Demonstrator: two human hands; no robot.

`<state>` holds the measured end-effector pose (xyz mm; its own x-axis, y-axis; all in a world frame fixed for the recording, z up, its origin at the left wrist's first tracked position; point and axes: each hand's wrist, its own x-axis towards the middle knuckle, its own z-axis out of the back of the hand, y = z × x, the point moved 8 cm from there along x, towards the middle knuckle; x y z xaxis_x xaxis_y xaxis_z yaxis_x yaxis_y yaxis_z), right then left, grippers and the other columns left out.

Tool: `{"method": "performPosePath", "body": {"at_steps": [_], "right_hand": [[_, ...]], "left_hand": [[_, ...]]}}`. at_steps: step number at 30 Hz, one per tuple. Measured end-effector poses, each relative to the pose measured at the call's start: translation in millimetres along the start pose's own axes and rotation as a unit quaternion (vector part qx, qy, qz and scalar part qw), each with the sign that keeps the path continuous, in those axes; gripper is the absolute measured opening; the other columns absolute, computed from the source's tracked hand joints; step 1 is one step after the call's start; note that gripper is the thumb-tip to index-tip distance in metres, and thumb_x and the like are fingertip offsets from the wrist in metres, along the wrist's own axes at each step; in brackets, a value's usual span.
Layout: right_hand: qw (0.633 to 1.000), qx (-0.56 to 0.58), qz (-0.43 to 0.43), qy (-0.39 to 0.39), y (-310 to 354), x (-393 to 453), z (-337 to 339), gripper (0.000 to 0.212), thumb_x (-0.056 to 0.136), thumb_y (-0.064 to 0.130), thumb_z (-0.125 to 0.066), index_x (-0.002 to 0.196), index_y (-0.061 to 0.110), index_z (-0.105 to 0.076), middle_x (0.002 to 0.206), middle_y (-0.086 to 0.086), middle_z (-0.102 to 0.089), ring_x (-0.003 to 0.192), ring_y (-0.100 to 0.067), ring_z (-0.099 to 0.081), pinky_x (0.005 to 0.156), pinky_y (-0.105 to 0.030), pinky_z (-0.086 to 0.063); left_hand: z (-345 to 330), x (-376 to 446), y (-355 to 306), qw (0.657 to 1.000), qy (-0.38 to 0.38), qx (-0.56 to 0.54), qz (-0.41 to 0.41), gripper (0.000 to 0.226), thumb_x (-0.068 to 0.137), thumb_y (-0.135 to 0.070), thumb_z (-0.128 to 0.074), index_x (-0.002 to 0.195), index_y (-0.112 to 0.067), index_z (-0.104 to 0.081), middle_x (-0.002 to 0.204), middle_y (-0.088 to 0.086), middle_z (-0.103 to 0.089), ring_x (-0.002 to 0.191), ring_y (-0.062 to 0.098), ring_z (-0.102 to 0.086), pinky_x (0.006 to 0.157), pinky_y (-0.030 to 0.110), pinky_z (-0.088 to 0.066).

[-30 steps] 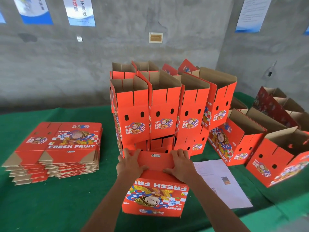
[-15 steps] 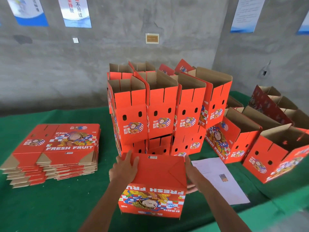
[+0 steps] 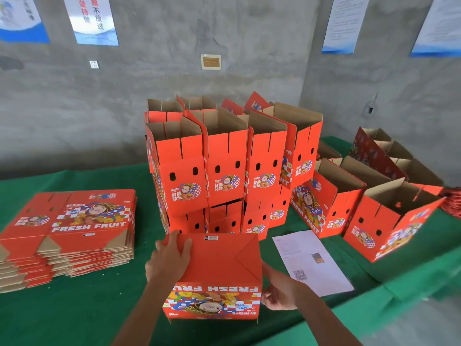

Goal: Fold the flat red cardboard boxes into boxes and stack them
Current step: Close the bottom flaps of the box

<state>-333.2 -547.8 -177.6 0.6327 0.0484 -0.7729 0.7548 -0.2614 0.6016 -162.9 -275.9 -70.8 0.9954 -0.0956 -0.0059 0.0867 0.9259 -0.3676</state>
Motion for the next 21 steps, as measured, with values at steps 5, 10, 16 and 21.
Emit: {"method": "performPosePath", "body": {"at_steps": [5, 10, 16, 21], "right_hand": [[0.997, -0.033, 0.066, -0.012, 35.7, -27.5, -0.8, 0.105, 0.063, 0.083, -0.078, 0.142, 0.016, -0.056, 0.098, -0.010, -0.061, 0.061, -0.013, -0.051, 0.056, -0.022, -0.050], [0.960, -0.161, 0.201, -0.108, 101.5, -103.4, 0.7, 0.091, 0.058, 0.075, -0.086, 0.137, 0.044, -0.053, 0.099, -0.015, -0.073, 0.065, -0.028, -0.073, 0.065, -0.038, -0.062], [0.848, -0.400, 0.269, -0.219, 126.3, -176.2, -37.6, 0.064, 0.083, 0.040, -0.082, 0.136, 0.035, -0.048, 0.103, -0.008, -0.073, 0.070, -0.023, -0.072, 0.063, -0.032, -0.059], [0.691, -0.544, 0.264, -0.396, 95.9, -174.3, -62.8, 0.061, 0.093, 0.021, -0.065, 0.144, 0.035, -0.036, 0.128, -0.013, -0.060, 0.116, -0.033, -0.061, 0.092, -0.040, -0.054]], "left_hand": [[5.3, 0.1, 13.4, 0.990, 0.013, -0.136, 0.036, 0.064, 0.093, -0.082, -0.024, 0.136, -0.038, -0.038, 0.130, 0.010, -0.051, 0.114, 0.035, -0.061, 0.102, 0.058, -0.048], [-13.6, -5.9, 13.8, 0.928, 0.052, -0.356, 0.094, 0.071, 0.096, -0.076, -0.032, 0.126, -0.014, -0.054, 0.131, 0.015, -0.058, 0.123, 0.035, -0.055, 0.112, 0.052, -0.039], [-67.0, -30.9, -52.2, 0.864, 0.233, -0.433, 0.109, 0.050, 0.111, -0.041, -0.038, 0.138, -0.005, -0.060, 0.147, 0.018, -0.054, 0.136, 0.036, -0.050, 0.118, 0.045, -0.034], [-81.4, -93.9, -138.0, 0.775, 0.418, -0.473, -0.028, 0.056, 0.106, -0.061, -0.031, 0.129, -0.026, -0.070, 0.124, 0.010, -0.074, 0.119, 0.030, -0.068, 0.112, 0.049, -0.045]]}}
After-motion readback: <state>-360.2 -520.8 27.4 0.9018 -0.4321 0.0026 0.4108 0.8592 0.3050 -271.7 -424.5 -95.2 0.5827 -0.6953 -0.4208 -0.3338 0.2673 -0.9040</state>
